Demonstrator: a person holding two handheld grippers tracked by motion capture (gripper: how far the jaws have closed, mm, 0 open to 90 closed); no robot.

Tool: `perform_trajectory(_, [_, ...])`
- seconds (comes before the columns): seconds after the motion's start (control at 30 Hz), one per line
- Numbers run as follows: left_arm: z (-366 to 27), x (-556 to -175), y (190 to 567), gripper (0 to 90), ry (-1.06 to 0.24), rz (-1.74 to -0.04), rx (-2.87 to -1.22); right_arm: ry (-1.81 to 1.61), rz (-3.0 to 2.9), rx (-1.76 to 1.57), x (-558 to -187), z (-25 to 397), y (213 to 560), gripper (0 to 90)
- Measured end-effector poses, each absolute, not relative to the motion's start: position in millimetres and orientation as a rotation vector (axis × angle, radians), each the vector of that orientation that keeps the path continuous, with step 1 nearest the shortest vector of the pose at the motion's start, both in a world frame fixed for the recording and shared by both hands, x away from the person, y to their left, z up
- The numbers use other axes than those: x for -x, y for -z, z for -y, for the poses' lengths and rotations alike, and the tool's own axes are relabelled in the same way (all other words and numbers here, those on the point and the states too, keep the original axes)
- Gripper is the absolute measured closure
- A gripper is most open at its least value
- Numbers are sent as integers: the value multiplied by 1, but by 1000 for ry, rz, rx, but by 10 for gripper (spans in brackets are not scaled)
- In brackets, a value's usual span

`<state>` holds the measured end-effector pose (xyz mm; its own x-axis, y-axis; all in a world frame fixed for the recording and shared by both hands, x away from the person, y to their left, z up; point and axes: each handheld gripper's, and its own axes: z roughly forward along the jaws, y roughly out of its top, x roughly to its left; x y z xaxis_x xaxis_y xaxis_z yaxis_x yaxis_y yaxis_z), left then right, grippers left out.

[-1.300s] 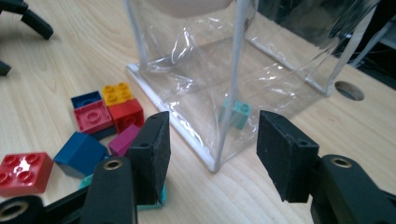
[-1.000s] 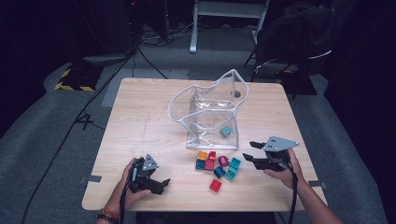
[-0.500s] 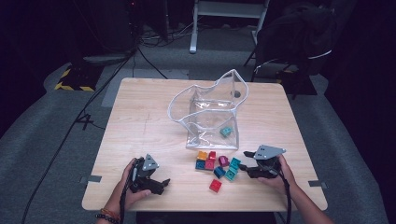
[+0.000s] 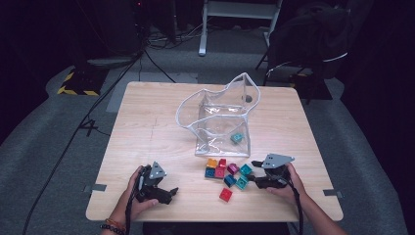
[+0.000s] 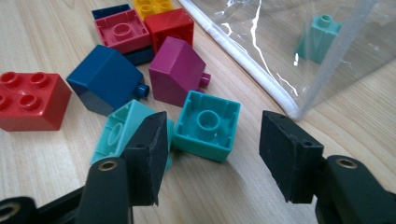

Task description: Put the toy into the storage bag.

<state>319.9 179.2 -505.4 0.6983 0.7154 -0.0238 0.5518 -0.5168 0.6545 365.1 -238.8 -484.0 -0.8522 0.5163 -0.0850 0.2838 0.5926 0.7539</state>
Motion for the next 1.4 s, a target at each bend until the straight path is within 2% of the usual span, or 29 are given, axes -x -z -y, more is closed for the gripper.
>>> perform_trajectory(0.43, [-179,-320,505,2,-329,-963,-2258,-1097,-2556,-689,-372,229,494,432])
perform_trajectory(0.77, [-179,-320,505,2,-329,-963,-2258,-1096,-2539,-718,-374,230,498,588])
perform_trajectory(1.4, [-179,-320,505,2,-329,-963,-2258,-1188,-2418,-755,-371,264,471,592])
